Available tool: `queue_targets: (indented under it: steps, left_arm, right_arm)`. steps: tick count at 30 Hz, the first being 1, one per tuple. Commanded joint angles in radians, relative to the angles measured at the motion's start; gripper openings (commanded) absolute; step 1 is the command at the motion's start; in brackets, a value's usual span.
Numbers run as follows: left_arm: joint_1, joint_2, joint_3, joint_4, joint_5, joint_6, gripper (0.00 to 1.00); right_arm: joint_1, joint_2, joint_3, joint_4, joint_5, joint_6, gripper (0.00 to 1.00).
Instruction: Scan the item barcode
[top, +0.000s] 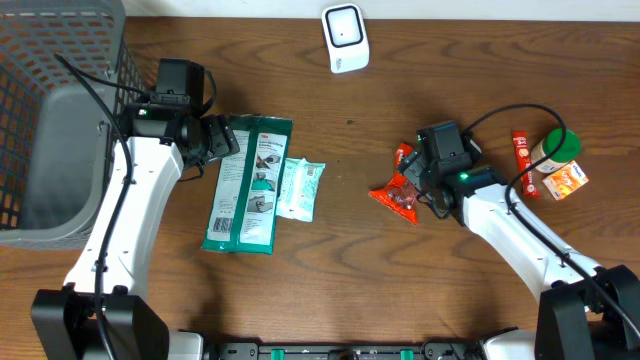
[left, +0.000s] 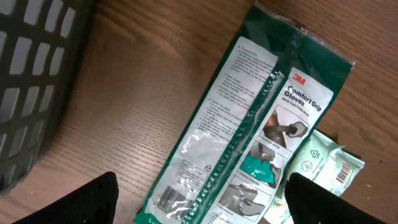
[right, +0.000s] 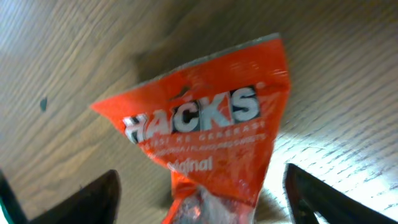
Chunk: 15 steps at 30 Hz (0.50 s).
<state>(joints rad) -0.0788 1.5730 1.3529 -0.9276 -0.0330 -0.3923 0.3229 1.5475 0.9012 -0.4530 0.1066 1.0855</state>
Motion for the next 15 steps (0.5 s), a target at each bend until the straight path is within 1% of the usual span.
queue_targets:
  steps: [1, 5, 8, 9, 11, 12, 14, 15]
  left_arm:
    - [0.004, -0.004, 0.016, -0.003, -0.013, 0.005, 0.86]
    - [0.004, -0.004, 0.016, -0.003, -0.013, 0.005, 0.86]
    - [0.004, -0.004, 0.016, -0.003, -0.013, 0.005, 0.86]
    - [0.004, -0.004, 0.016, -0.003, -0.013, 0.005, 0.86]
    - [0.004, -0.004, 0.016, -0.003, -0.013, 0.005, 0.86]
    - [0.004, -0.004, 0.016, -0.003, -0.013, 0.005, 0.86]
    - [0.004, -0.004, 0.016, -0.003, -0.013, 0.005, 0.86]
    - [0.004, -0.004, 0.016, -0.003, -0.013, 0.005, 0.86]
  right_arm:
    - [0.001, 0.026, -0.018, 0.000, -0.053, -0.009, 0.70]
    - [0.029, 0.062, -0.024, -0.003, -0.088, -0.009, 0.52]
    - [0.047, 0.076, -0.024, -0.004, -0.088, -0.010, 0.44]
    - [0.051, 0.079, -0.025, -0.004, -0.084, -0.010, 0.38]
    - [0.052, 0.085, -0.025, -0.004, -0.082, -0.010, 0.32]
    - [0.052, 0.090, -0.025, -0.004, -0.082, -0.009, 0.24]
    - [0.052, 0.099, -0.025, -0.003, -0.082, -0.010, 0.13]
    - [0.052, 0.101, -0.025, -0.002, -0.081, -0.010, 0.01]
